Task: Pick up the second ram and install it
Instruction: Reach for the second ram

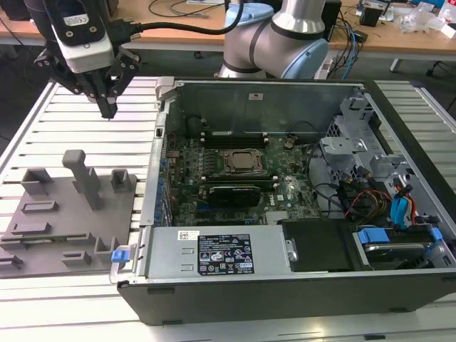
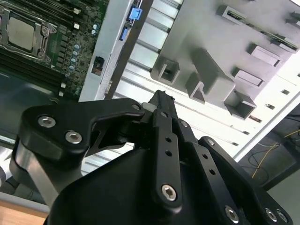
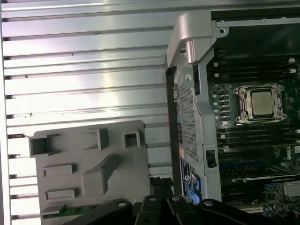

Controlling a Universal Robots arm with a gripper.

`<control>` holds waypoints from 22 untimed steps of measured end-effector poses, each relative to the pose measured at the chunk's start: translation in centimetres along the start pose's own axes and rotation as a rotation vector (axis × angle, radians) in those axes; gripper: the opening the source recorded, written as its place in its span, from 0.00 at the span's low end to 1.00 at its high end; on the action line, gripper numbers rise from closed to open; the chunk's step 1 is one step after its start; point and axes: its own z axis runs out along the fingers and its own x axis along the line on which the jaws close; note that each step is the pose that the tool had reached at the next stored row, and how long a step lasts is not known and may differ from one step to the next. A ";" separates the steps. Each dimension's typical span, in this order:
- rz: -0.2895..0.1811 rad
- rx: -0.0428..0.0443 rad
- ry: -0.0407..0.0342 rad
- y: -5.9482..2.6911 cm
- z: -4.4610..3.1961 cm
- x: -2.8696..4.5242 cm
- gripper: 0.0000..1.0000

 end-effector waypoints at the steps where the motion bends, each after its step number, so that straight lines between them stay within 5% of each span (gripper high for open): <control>1: 0.000 -0.0001 0.0000 -0.03 0.00 0.41 0.11; 22: 0.000 0.0000 0.0000 -0.28 -0.03 3.66 0.11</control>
